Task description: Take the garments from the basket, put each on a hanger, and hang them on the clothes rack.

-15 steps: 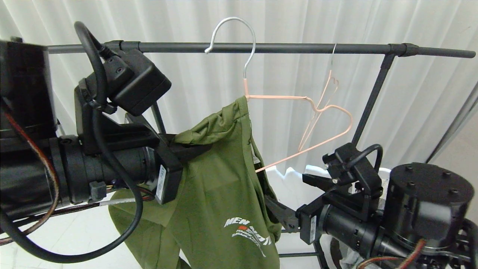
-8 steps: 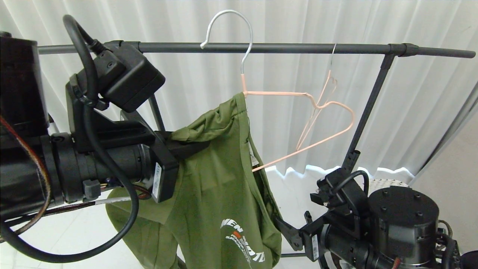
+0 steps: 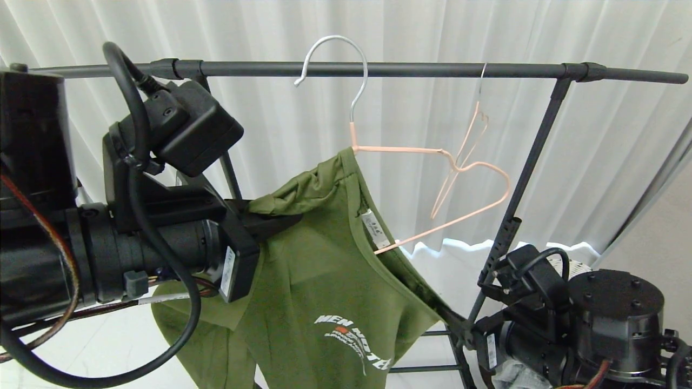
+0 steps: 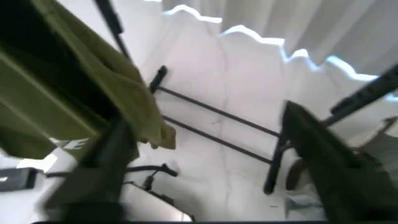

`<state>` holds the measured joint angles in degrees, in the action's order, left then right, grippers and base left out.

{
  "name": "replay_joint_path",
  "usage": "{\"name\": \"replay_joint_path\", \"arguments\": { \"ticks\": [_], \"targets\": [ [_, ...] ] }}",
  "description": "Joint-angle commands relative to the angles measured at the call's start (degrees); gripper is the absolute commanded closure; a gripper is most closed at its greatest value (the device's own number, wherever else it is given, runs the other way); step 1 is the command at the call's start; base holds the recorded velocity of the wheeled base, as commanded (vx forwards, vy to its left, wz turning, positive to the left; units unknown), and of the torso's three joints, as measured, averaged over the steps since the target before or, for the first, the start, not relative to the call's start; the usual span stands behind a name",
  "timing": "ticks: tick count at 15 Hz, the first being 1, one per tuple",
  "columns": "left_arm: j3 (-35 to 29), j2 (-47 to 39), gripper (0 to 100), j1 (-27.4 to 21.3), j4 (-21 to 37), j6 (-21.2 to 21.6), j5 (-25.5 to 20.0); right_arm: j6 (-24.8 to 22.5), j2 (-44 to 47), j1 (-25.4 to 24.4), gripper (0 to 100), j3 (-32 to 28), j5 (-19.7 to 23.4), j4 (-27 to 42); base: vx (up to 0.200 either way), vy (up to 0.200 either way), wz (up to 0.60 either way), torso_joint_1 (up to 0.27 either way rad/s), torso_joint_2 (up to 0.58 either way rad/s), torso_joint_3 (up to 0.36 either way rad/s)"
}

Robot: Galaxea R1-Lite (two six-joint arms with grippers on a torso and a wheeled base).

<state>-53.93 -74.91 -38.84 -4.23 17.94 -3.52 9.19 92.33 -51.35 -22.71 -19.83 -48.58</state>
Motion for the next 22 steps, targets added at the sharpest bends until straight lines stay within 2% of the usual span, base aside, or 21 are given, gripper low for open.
{"name": "replay_joint_path", "arguments": {
  "ticks": [1,4,6,8,11,14,17,18,22],
  "targets": [
    [1.02,0.56,100,-0.01,0.01,0.07,0.01,-0.84,-1.54,3.89,100,0.39,-0.03,-0.02,0.000,0.000,0.00,0.000,0.00,0.000],
    [4.89,2.40,100,-0.01,0.01,1.04,-0.08,-2.07,-2.60,11.18,100,-0.49,0.41,-0.02,0.000,0.000,0.00,0.000,0.00,0.000],
    [8.76,3.98,100,-0.01,-0.08,4.73,-0.17,-2.69,-3.65,15.49,100,-1.20,0.67,-0.02,0.000,0.000,0.00,0.000,0.00,0.000],
    [12.01,4.34,100,-0.01,-0.08,6.05,-0.17,-3.39,-5.23,18.21,100,-2.16,1.55,0.24,0.000,0.000,0.00,0.000,0.00,0.000],
    [13.68,3.37,100,0.08,0.01,6.23,0.36,-3.65,-8.92,18.48,100,-2.60,3.84,1.38,0.000,0.000,0.00,0.000,0.00,0.000],
    [13.77,1.00,100,0.17,-0.25,6.05,2.73,-3.65,-13.14,17.77,100,-4.80,6.65,7.10,0.000,0.000,0.00,0.000,0.00,0.000],
    [14.12,-1.03,100,0.17,-6.32,5.96,2.91,-3.65,-15.25,15.31,100,-5.15,8.06,8.85,0.000,0.000,0.00,0.000,0.00,0.000],
    [14.12,-1.64,100,0.17,-8.16,5.79,2.91,-3.65,-15.78,14.26,0,-5.15,8.06,9.64,0.000,0.000,0.00,0.000,0.00,0.000],
    [14.29,-1.64,100,0.08,-8.95,5.35,2.47,-6.20,-17.36,13.38,0,-5.15,9.29,10.08,0.000,0.000,0.00,0.000,0.00,0.000]
  ]
}}
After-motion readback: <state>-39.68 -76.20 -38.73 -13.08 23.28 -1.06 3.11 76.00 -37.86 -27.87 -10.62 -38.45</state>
